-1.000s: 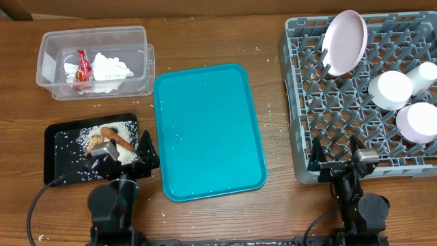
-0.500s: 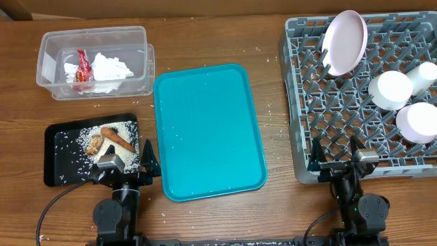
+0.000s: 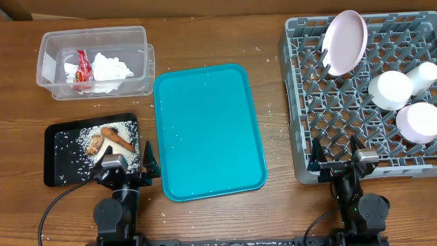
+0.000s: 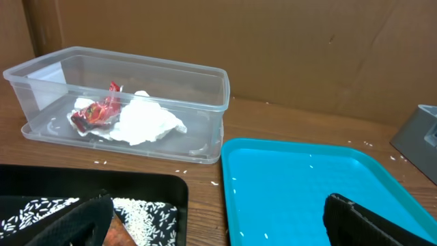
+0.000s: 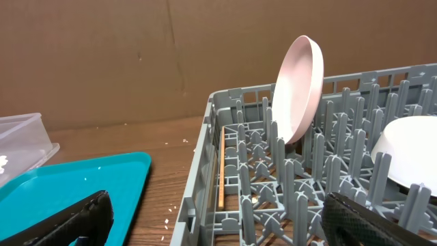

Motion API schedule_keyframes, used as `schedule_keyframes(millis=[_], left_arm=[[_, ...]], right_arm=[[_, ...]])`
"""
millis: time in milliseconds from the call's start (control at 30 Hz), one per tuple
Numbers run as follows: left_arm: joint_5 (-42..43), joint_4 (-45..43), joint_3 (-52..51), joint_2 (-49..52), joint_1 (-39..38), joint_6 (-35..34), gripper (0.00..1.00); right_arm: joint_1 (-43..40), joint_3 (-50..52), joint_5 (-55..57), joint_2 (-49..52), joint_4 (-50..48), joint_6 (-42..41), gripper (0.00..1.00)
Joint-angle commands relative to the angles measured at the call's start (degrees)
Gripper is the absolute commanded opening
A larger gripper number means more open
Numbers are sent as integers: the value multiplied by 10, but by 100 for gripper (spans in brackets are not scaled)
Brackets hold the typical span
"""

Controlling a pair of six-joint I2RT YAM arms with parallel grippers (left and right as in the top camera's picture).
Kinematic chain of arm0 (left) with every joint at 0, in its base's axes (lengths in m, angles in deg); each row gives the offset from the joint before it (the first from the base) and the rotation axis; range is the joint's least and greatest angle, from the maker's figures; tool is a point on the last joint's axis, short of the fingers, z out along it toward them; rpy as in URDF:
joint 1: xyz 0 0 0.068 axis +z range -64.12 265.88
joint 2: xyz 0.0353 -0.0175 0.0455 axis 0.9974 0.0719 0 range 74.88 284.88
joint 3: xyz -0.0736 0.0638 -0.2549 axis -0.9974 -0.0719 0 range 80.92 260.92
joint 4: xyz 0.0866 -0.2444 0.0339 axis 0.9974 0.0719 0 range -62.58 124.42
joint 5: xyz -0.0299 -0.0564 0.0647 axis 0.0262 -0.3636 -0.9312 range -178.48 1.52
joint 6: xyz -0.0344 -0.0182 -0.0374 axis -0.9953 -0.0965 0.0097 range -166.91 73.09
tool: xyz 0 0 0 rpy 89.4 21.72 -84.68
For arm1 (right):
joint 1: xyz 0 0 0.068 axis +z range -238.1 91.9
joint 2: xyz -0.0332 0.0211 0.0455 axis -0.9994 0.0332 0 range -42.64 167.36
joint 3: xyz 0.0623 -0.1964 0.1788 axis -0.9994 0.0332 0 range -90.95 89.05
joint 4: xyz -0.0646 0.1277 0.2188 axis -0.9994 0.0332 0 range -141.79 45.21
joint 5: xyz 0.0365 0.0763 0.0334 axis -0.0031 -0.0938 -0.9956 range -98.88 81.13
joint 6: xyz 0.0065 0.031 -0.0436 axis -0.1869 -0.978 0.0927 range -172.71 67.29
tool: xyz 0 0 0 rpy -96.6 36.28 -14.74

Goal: Sort waste into correct bins and load items into the dishwasher

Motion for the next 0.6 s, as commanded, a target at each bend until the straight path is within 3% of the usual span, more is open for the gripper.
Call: schedule_keyframes(millis=[0, 567], left_arm=[[-6, 1, -2, -6, 6, 15, 100], [-12, 1, -2, -6, 6, 28, 100]], right_arm=[[-2, 6, 5, -7, -2, -2, 100], [-2, 6, 5, -7, -2, -2, 100]])
